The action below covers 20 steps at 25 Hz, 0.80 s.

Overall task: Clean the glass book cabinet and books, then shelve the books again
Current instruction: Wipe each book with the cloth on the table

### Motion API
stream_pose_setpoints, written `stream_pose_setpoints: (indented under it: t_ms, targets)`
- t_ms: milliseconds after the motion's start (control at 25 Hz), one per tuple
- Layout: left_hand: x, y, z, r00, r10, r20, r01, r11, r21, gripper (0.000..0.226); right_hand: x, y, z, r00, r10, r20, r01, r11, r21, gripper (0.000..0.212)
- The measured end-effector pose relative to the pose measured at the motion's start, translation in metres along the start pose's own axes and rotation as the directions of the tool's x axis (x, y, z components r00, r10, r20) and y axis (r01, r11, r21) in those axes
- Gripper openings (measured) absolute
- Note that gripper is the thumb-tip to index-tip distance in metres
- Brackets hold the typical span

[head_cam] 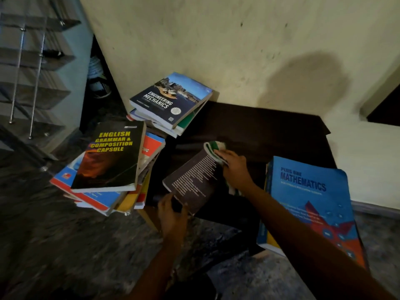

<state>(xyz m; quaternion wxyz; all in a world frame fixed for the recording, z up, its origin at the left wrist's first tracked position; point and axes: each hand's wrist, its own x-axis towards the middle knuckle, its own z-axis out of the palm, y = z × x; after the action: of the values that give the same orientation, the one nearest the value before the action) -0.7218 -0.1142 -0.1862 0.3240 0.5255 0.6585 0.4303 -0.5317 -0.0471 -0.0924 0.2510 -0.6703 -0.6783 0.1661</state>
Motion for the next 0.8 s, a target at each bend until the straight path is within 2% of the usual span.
stream_pose_setpoints:
  t_ms: [40, 80, 160, 200, 240, 320, 480, 560, 600, 640, 680, 720, 760, 800]
  targets:
    - [0.0, 0.007, -0.001, 0.971, -0.239, -0.003, 0.236, 0.959, -0.158, 0.045, 0.014, 0.005, 0.004, 0.998, 0.042, 0.039, -0.039, 0.997, -0.067, 0.048]
    - [0.003, 0.011, -0.002, 0.912, -0.407, 0.049, 0.402, 0.866, -0.297, 0.047, 0.024, 0.01, 0.011, 0.994, 0.084, 0.072, -0.074, 0.988, -0.139, 0.052]
    - [0.011, 0.021, -0.007, 0.767, -0.594, 0.241, 0.62, 0.592, -0.515, 0.031, 0.031, 0.012, 0.03, 0.972, 0.151, 0.18, -0.096, 0.955, -0.28, 0.057]
    - [0.013, 0.027, -0.012, 0.71, -0.624, 0.326, 0.683, 0.498, -0.534, 0.023, 0.027, 0.009, 0.041, 0.969, 0.134, 0.209, -0.056, 0.937, -0.345, 0.056]
    - [0.013, 0.032, -0.016, 0.675, -0.634, 0.377, 0.72, 0.455, -0.523, 0.018, 0.019, 0.004, 0.053, 0.98, 0.058, 0.192, 0.017, 0.929, -0.369, 0.053]
    - [0.012, 0.037, -0.02, 0.657, -0.64, 0.398, 0.729, 0.407, -0.55, 0.02, -0.003, -0.014, 0.072, 0.983, -0.107, 0.146, 0.149, 0.937, -0.316, 0.046]
    - [0.009, 0.036, -0.018, 0.648, -0.673, 0.357, 0.7, 0.341, -0.628, 0.027, -0.06, -0.026, 0.094, 0.892, -0.326, 0.312, 0.386, 0.91, -0.151, 0.046]
    - [0.006, 0.035, -0.018, 0.645, -0.674, 0.36, 0.691, 0.313, -0.652, 0.025, -0.07, -0.013, 0.089, 0.84, -0.431, 0.329, 0.488, 0.866, -0.111, 0.047]
    - [0.004, 0.037, -0.019, 0.635, -0.674, 0.377, 0.699, 0.294, -0.651, 0.025, -0.063, -0.005, 0.077, 0.855, -0.438, 0.278, 0.482, 0.868, -0.115, 0.049]
    - [0.003, 0.038, -0.02, 0.625, -0.673, 0.396, 0.708, 0.275, -0.65, 0.025, -0.053, 0.001, 0.061, 0.91, -0.356, 0.213, 0.387, 0.913, -0.127, 0.052]
    - [0.002, 0.04, -0.021, 0.616, -0.671, 0.412, 0.715, 0.257, -0.65, 0.026, -0.04, 0.009, 0.045, 0.974, -0.201, 0.101, 0.217, 0.959, -0.185, 0.053]
    - [0.0, 0.04, -0.021, 0.609, -0.672, 0.422, 0.722, 0.248, -0.646, 0.025, -0.028, 0.017, 0.03, 0.999, -0.005, 0.048, 0.018, 0.965, -0.26, 0.055]
    - [-0.001, 0.041, -0.021, 0.605, -0.669, 0.433, 0.729, 0.245, -0.639, 0.025, -0.023, 0.024, 0.022, 0.984, 0.168, 0.06, -0.141, 0.939, -0.313, 0.058]
    - [-0.003, 0.041, -0.021, 0.605, -0.663, 0.441, 0.736, 0.253, -0.628, 0.024, -0.025, 0.023, 0.017, 0.962, 0.257, 0.088, -0.211, 0.912, -0.352, 0.061]
